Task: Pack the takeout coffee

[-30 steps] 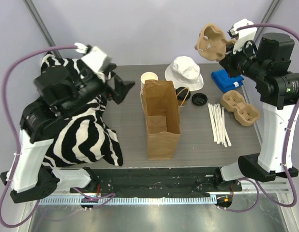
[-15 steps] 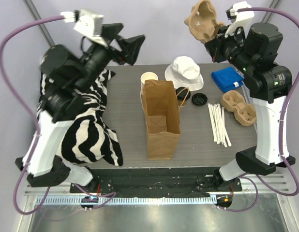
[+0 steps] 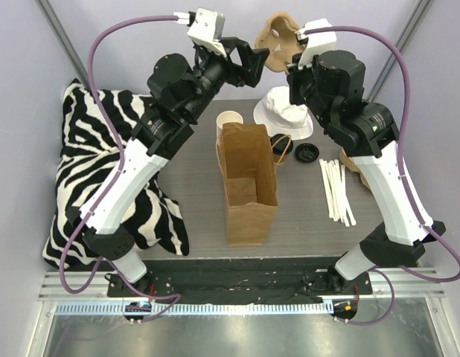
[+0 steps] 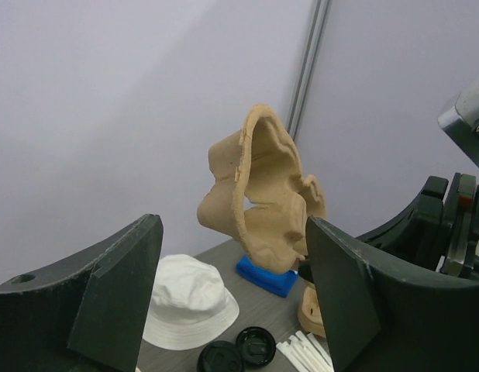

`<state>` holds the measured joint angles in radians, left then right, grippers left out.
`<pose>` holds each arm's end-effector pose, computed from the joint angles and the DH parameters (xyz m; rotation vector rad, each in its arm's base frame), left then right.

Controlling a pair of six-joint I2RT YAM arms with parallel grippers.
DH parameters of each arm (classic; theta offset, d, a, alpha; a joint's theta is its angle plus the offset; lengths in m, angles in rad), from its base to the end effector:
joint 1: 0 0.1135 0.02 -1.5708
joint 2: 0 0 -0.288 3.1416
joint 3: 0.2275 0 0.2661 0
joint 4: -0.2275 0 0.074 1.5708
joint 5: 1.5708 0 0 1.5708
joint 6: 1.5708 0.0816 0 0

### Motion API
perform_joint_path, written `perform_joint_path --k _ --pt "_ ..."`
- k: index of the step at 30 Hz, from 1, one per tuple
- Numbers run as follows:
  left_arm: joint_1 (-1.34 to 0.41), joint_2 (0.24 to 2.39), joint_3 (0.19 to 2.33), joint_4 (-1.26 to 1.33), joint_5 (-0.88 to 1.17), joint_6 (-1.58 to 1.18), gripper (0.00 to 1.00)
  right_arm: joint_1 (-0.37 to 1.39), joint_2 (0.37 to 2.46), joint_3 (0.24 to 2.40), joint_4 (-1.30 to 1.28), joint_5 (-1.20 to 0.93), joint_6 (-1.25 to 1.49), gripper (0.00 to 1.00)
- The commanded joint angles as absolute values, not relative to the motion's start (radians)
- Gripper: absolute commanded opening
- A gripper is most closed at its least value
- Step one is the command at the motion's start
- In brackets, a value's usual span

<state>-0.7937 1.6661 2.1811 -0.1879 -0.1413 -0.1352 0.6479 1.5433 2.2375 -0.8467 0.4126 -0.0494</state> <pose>0.2817 -0.2700 0.6298 0.2927 1.2453 -0.7151 0.2749 0.1670 0.5908 -0.2911 1.6863 0.0892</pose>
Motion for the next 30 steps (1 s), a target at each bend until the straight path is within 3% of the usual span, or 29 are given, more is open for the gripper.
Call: perform_joint_path --k 1,6,17,30 --pt "-0.796 1.649 2.238 -0.094 -0.185 -0.187 0.75 0.669 1.517 2.235 -0.756 0.502 -0.029 0.01" --pt "-0.787 1.660 2.258 -0.086 -0.298 -0.179 0.69 0.669 1.506 2.232 -0.761 0.489 -0.008 0.01" --pt "-0.782 1.667 2.235 -0.100 -0.203 -0.206 0.66 0.669 1.511 2.232 -0.767 0.457 -0.002 0.01" --pt "-0.782 1.680 2.201 -0.101 -0.135 -0.179 0.53 0.669 1.505 2.230 -0.778 0.410 0.021 0.01"
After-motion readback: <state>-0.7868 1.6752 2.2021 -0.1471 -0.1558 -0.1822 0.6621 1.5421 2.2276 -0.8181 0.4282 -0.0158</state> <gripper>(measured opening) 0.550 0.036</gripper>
